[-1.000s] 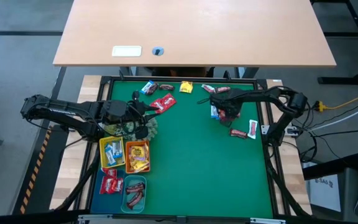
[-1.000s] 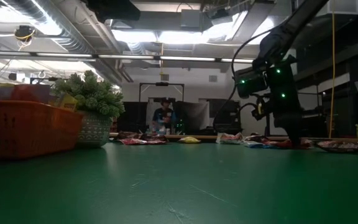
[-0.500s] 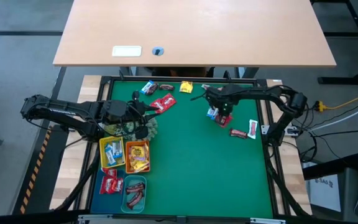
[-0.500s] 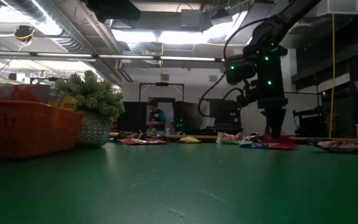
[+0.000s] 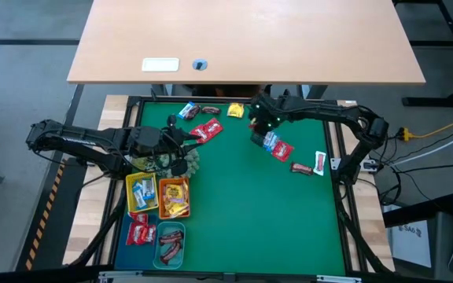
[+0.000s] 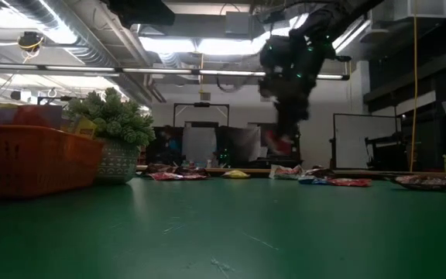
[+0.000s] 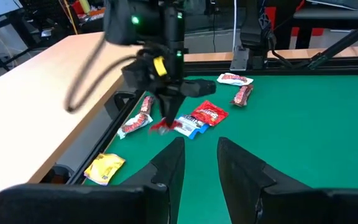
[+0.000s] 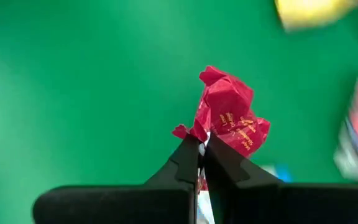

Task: Sort candy
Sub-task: Put the red candy into the blue basket

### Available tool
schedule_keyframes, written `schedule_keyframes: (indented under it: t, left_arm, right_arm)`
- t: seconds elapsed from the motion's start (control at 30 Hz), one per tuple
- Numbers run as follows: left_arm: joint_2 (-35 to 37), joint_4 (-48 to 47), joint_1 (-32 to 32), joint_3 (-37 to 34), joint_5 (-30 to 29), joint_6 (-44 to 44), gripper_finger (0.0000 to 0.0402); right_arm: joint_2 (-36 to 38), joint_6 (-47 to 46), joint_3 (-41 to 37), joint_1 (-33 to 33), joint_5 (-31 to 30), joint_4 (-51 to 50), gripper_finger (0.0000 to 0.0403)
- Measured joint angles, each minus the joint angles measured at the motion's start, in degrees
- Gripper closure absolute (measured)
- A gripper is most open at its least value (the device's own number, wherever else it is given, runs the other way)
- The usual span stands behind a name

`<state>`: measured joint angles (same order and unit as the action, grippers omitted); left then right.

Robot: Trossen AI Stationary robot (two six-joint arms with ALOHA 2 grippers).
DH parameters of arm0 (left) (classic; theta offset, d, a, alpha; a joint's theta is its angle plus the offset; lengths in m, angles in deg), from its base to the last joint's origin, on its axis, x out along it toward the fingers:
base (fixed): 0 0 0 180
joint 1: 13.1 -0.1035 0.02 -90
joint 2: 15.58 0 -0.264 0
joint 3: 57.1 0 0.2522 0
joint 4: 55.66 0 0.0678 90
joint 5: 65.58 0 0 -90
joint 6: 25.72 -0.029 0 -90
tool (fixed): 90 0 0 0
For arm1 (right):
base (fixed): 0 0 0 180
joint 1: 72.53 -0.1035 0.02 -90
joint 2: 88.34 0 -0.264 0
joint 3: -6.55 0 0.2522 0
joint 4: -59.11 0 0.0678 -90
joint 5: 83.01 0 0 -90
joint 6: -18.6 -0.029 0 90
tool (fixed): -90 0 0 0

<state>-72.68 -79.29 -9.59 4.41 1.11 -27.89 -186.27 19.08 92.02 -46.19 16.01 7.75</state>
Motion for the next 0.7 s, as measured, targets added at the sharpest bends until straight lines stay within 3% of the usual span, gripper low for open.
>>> schedule_keyframes:
  t: [0.2,0.47,0.7]
  left_arm:
    - [0.0,-0.01,-0.02,0.0,-1.6,-0.07,0.0311]
    - [0.0,0.02,-0.01,0.0,-1.78,-0.06,0.0311]
    - [0.0,0.02,-0.01,0.0,-1.79,0.08,0.0297]
  right_arm:
    - [0.0,-0.18,0.0,-3.91,10.6,14.99,0.0386]
    - [0.0,0.29,0.0,-12.5,11.14,25.95,0.0386]
    - [0.0,6.95,0.0,-17.57,11.07,31.68,0.0386]
